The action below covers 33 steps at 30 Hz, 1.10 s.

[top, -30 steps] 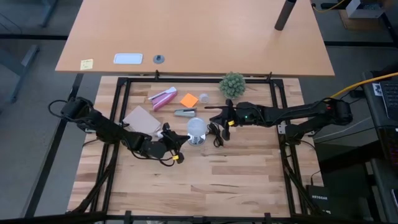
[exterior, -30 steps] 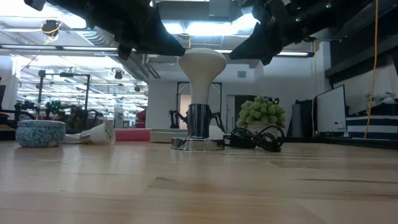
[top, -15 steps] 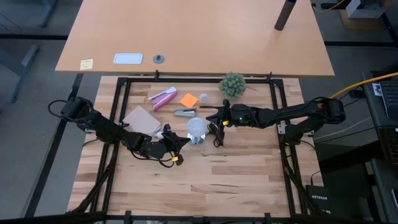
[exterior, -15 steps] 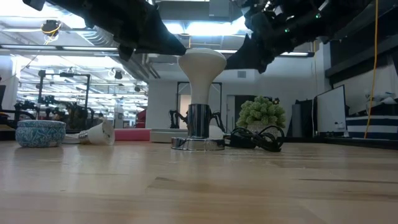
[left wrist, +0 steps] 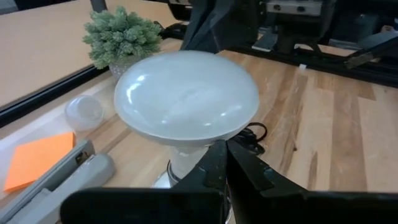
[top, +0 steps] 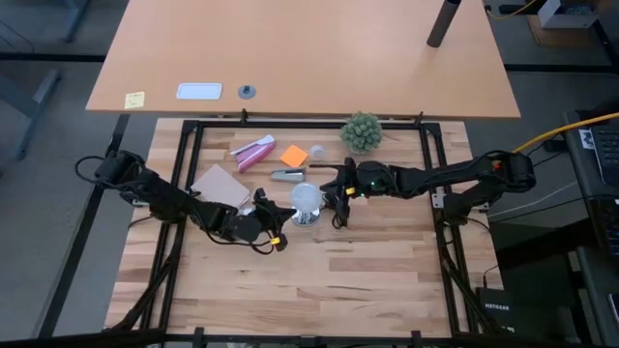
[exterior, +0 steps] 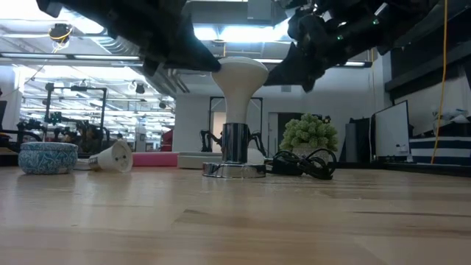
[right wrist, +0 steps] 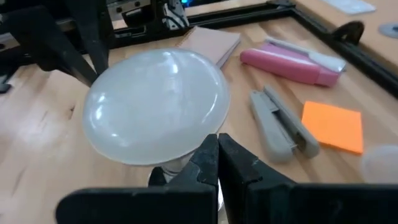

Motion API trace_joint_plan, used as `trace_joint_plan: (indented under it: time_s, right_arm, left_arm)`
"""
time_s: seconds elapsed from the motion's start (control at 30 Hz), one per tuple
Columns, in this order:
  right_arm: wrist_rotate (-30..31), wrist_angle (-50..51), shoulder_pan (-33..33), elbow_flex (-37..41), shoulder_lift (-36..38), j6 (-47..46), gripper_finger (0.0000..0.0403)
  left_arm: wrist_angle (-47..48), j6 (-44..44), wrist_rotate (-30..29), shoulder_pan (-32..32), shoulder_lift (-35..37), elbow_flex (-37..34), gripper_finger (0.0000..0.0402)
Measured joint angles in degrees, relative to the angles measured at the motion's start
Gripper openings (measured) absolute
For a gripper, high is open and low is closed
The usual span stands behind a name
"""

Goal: Screw lightbulb
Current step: Insert the lightbulb on the lamp

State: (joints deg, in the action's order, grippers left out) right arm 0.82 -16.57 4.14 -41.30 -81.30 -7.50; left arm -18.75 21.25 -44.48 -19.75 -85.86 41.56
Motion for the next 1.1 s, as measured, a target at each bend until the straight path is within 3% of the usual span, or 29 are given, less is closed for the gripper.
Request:
trace_joint_plan:
  time_s: [0.3, 0.77, 1.1]
  right_arm:
    - [-4.0, 3.0, -0.7, 0.0, 0.0, -4.4, 0.0005]
    - [-0.4, 2.5, -8.2, 0.0, 0.0, -4.5, 0.0005]
    - [0.1, 2.5, -9.2, 0.0, 0.0, -4.4, 0.0005]
  left_arm:
    - [1.6, 1.7, -2.9, 0.1, 0.0, 0.0, 0.0001]
    - [1.7, 3.8, -3.8, 2.6, 0.0, 0.0, 0.0001]
    - [1.9, 3.9, -3.8, 3.4, 0.0, 0.0, 0.0001]
